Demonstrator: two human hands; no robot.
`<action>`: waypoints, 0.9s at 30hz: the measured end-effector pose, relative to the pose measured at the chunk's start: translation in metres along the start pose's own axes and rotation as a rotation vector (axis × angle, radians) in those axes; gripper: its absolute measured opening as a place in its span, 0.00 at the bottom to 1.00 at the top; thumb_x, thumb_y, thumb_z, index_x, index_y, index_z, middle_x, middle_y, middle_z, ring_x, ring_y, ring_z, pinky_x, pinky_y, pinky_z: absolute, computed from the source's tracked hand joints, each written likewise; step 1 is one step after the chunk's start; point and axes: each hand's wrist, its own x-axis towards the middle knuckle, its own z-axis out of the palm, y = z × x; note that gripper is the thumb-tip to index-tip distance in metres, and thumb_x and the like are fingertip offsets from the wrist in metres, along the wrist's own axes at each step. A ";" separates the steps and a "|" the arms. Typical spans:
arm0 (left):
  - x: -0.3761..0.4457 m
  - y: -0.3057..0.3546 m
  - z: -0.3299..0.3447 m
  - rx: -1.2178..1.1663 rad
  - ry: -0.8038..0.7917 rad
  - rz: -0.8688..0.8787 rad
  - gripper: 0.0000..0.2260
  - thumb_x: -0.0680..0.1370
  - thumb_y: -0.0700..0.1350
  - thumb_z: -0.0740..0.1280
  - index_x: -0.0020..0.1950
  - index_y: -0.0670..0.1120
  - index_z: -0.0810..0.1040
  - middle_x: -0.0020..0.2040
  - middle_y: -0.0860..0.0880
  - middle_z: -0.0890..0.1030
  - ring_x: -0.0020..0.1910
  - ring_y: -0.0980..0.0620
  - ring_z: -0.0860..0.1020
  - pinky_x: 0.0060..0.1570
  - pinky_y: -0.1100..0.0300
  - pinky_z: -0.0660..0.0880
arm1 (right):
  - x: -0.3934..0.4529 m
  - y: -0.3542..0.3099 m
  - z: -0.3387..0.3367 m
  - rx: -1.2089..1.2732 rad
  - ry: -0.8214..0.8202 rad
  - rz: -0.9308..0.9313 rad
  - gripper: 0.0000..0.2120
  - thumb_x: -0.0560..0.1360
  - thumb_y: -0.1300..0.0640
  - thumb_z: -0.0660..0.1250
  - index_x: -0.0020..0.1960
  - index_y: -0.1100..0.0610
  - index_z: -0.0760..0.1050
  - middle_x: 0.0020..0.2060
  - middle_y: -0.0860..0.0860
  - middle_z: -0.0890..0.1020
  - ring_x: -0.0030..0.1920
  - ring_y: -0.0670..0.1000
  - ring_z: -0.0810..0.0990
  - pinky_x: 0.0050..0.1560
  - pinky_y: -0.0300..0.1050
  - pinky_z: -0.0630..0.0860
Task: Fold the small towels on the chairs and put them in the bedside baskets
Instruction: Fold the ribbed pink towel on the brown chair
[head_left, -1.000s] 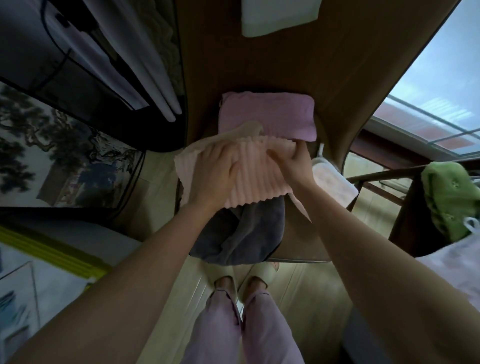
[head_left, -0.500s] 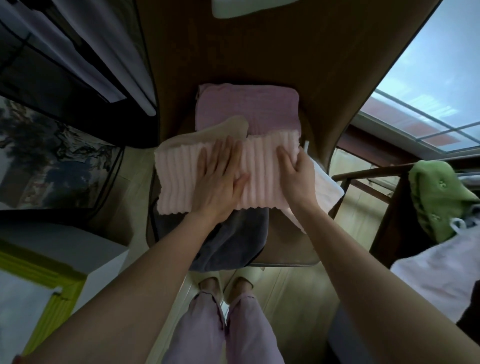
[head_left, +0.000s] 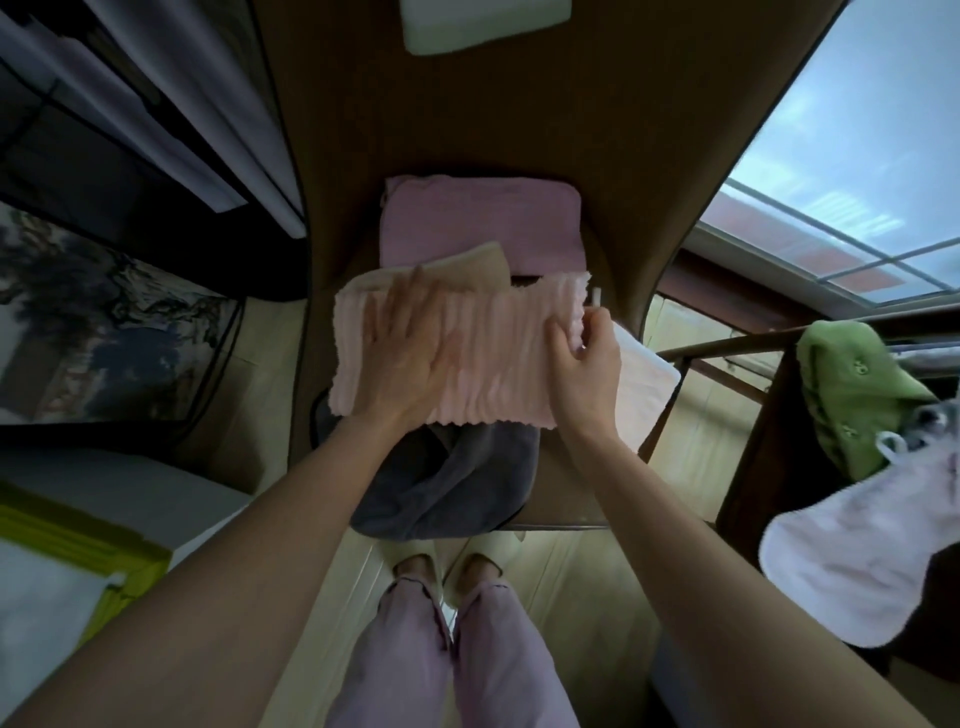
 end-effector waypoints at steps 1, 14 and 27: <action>-0.004 -0.009 -0.008 -0.071 0.072 -0.068 0.28 0.80 0.55 0.48 0.76 0.40 0.61 0.76 0.39 0.62 0.75 0.41 0.60 0.75 0.47 0.49 | -0.006 -0.007 0.005 0.007 -0.028 -0.021 0.03 0.79 0.56 0.63 0.51 0.52 0.70 0.42 0.43 0.76 0.43 0.38 0.76 0.43 0.33 0.73; -0.017 -0.080 -0.044 -1.100 -0.124 -0.872 0.28 0.81 0.64 0.49 0.71 0.47 0.71 0.65 0.49 0.75 0.61 0.48 0.76 0.65 0.55 0.70 | -0.044 -0.033 0.135 -0.225 -0.299 -0.235 0.10 0.77 0.61 0.66 0.57 0.57 0.74 0.43 0.45 0.77 0.44 0.44 0.75 0.45 0.34 0.71; -0.025 -0.070 -0.050 -1.341 -0.167 -0.647 0.28 0.82 0.62 0.43 0.76 0.49 0.64 0.72 0.47 0.70 0.68 0.52 0.71 0.65 0.61 0.68 | -0.056 -0.027 0.141 -0.201 -0.195 -0.305 0.09 0.78 0.57 0.67 0.56 0.57 0.75 0.48 0.50 0.79 0.44 0.44 0.75 0.43 0.26 0.69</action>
